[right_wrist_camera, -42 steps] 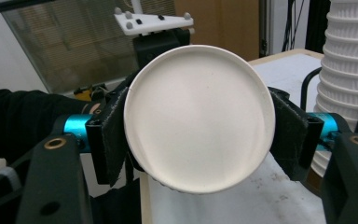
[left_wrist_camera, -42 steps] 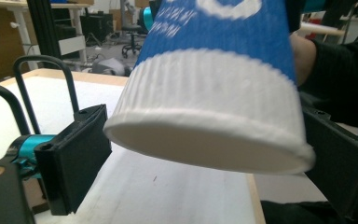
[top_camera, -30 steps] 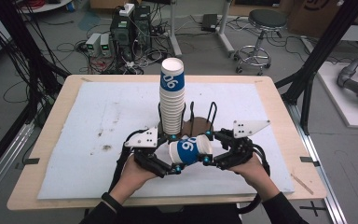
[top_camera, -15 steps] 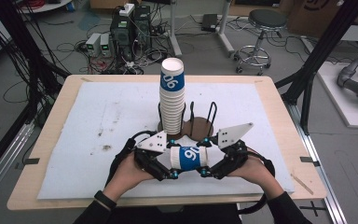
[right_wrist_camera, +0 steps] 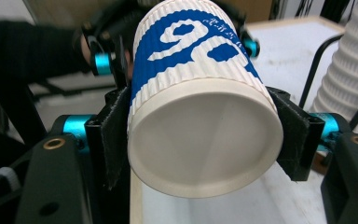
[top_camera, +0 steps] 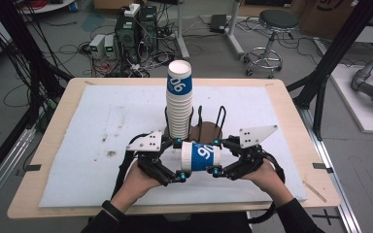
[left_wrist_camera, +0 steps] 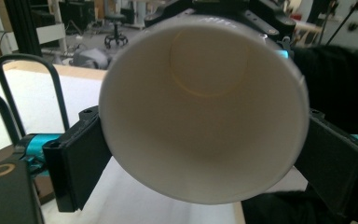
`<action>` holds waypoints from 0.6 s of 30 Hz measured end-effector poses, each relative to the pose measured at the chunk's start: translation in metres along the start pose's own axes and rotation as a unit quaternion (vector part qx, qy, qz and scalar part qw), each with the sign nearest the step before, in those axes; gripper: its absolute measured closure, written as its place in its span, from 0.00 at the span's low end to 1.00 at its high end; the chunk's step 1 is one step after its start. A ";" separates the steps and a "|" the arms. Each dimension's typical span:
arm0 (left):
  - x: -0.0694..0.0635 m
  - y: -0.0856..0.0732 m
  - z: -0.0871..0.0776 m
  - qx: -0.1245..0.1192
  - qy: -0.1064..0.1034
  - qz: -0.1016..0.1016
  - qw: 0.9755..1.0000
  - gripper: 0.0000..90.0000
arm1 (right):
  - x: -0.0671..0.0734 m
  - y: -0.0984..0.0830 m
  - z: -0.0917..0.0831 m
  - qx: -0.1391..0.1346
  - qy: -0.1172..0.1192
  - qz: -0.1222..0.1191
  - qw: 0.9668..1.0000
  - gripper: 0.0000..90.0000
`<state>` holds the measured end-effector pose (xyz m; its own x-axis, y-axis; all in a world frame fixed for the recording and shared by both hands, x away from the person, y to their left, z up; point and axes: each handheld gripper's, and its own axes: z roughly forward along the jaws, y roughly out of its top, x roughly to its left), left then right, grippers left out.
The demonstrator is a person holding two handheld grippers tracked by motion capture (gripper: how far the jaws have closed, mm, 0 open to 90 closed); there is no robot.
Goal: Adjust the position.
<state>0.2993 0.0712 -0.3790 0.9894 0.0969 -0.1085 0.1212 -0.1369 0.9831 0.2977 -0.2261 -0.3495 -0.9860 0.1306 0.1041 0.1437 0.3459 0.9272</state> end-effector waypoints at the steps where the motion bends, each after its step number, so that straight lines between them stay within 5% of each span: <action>1: 0.001 -0.001 0.001 -0.006 -0.004 -0.004 1.000 0.11 | 0.000 0.000 0.000 -0.003 0.003 0.001 1.000 0.33; 9: 0.003 0.003 -0.004 -0.013 -0.012 -0.012 1.000 0.20 | -0.001 -0.003 0.002 -0.009 0.012 0.005 1.000 0.34; 14: 0.002 0.009 -0.005 0.019 -0.014 -0.002 1.000 0.23 | 0.000 -0.004 0.004 0.002 0.012 0.005 1.000 0.33; 18: -0.002 0.016 -0.002 0.079 -0.008 0.017 0.997 0.23 | 0.002 0.001 0.007 0.050 0.002 -0.001 0.999 0.26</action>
<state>0.2993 0.0711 -0.3626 0.9942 0.0743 -0.0781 0.0967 -0.2932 0.9511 0.2961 -0.2192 -0.3508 -0.9865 0.1269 0.1032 0.1490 0.4368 0.8871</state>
